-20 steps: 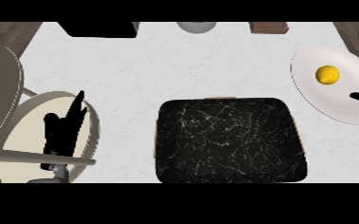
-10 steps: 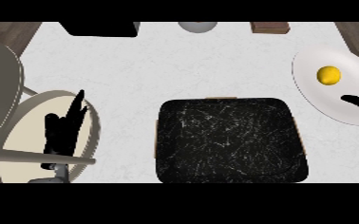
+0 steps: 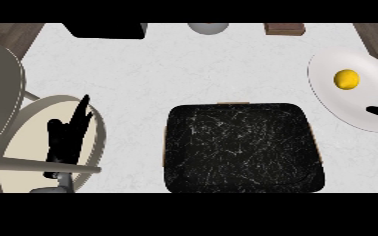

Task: Pick the lemon from the tray and place it in the plate

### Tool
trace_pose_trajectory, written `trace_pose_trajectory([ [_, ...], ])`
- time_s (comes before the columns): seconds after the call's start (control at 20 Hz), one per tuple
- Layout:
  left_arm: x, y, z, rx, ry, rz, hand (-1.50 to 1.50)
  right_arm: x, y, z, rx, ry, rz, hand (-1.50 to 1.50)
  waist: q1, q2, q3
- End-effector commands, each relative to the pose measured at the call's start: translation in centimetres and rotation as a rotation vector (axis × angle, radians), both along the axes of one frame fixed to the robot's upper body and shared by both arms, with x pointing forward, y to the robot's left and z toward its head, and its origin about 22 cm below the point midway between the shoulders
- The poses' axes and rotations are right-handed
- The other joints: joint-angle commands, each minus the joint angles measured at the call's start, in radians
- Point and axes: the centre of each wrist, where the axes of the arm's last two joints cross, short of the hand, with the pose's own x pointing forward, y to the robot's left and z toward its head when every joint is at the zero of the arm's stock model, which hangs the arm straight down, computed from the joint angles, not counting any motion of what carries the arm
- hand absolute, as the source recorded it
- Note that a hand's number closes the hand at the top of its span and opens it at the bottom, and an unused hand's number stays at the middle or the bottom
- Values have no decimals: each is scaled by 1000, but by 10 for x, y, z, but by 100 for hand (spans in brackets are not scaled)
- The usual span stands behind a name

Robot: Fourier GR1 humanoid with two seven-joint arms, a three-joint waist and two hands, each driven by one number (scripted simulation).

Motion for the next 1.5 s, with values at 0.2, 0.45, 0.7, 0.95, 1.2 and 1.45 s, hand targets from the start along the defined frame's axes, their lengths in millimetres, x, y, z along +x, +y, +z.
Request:
trace_pose_trajectory([
  [0.2,12,-25,9,-38,-20,-51,0,-14,-9,-4,-23,33,-45,-150,-5,4,-2],
  [0.45,9,-28,1,-41,-6,-49,0,-25,-17,-6,-30,37,-86,-150,-6,4,-2],
  [0.7,16,-23,11,-34,-18,-53,0,-50,-30,-14,-37,-14,-120,-150,-11,5,0],
  [0.95,7,-31,-7,-50,-21,-55,0,-43,-35,1,-30,-9,-181,-150,-2,7,-1],
  [1.2,13,-33,7,-34,-18,-37,0,-74,-47,-12,-39,-6,-214,-150,-12,6,1],
  [1.45,11,-25,0,-46,-17,-48,0,-78,-59,4,-63,31,-231,-150,-7,8,1],
])
